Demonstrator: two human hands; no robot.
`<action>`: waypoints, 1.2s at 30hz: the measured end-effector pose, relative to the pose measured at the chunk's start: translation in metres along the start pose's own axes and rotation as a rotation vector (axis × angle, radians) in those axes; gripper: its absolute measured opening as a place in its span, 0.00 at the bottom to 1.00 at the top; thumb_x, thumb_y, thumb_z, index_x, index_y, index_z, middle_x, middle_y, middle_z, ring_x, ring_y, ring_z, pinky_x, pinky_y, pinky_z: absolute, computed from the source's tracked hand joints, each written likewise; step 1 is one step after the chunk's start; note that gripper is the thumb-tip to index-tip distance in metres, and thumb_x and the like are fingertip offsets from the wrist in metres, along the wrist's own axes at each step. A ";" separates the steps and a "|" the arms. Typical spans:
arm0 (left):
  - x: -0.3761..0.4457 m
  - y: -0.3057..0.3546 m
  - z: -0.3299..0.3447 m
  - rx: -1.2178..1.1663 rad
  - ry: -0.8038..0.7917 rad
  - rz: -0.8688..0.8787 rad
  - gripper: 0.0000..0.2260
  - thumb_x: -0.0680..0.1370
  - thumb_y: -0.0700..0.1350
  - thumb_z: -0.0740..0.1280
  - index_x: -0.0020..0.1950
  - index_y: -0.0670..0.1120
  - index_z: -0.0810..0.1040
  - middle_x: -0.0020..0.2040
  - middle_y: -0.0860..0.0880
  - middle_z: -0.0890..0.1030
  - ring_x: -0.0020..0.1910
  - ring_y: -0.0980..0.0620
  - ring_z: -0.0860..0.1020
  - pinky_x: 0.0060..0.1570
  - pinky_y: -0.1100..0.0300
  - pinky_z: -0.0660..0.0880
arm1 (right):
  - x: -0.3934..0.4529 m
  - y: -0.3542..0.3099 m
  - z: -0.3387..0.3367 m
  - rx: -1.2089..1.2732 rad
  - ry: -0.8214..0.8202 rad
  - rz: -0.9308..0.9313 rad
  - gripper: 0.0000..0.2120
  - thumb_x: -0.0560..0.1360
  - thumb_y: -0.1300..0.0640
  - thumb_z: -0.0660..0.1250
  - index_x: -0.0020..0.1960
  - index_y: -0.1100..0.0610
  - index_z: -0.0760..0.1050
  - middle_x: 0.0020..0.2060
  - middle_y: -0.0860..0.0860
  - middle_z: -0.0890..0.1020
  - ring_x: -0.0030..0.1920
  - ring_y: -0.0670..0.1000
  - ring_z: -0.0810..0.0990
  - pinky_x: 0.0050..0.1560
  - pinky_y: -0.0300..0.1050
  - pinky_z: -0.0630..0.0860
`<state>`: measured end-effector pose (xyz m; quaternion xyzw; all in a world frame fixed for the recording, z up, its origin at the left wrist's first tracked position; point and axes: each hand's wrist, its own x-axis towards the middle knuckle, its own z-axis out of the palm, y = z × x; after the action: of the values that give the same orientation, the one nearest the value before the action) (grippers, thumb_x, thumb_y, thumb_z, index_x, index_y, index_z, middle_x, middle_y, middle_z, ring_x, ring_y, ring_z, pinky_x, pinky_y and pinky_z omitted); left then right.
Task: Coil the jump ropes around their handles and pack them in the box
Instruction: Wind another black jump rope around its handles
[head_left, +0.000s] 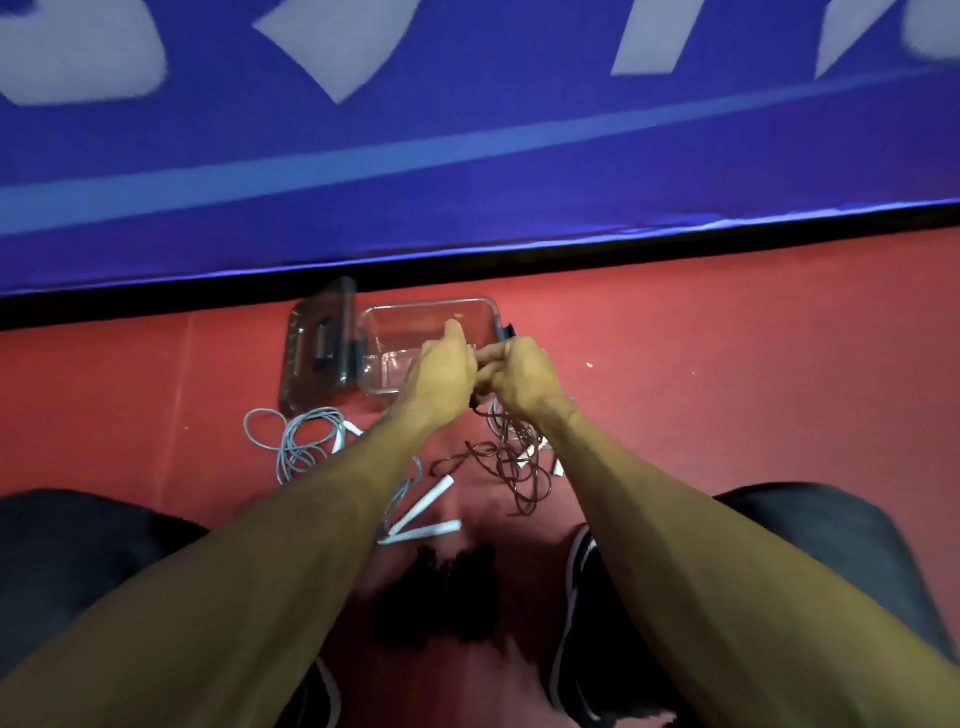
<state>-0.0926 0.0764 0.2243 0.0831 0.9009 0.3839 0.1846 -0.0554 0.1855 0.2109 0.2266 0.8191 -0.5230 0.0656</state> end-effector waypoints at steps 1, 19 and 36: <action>-0.004 0.002 -0.010 -0.001 0.019 0.003 0.15 0.85 0.43 0.52 0.40 0.45 0.68 0.31 0.52 0.74 0.27 0.52 0.71 0.22 0.63 0.63 | -0.004 -0.010 -0.001 0.009 -0.010 -0.014 0.16 0.73 0.75 0.61 0.46 0.61 0.84 0.34 0.52 0.84 0.27 0.40 0.78 0.37 0.38 0.80; -0.048 -0.022 -0.110 -0.128 0.191 0.133 0.10 0.85 0.41 0.56 0.46 0.53 0.70 0.42 0.41 0.77 0.38 0.45 0.75 0.32 0.57 0.71 | -0.019 -0.079 0.013 -0.580 -0.160 -0.279 0.05 0.80 0.45 0.67 0.50 0.45 0.79 0.31 0.43 0.76 0.42 0.50 0.74 0.59 0.56 0.65; 0.015 -0.024 -0.091 0.161 0.167 -0.022 0.16 0.84 0.54 0.61 0.40 0.45 0.73 0.38 0.46 0.77 0.45 0.41 0.75 0.43 0.56 0.65 | 0.028 -0.063 0.020 -0.716 -0.312 -0.244 0.16 0.81 0.44 0.65 0.47 0.56 0.68 0.44 0.56 0.76 0.44 0.58 0.75 0.43 0.48 0.68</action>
<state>-0.1425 0.0044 0.2612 0.0557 0.9419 0.3138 0.1057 -0.1106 0.1538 0.2441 0.0087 0.9504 -0.2369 0.2014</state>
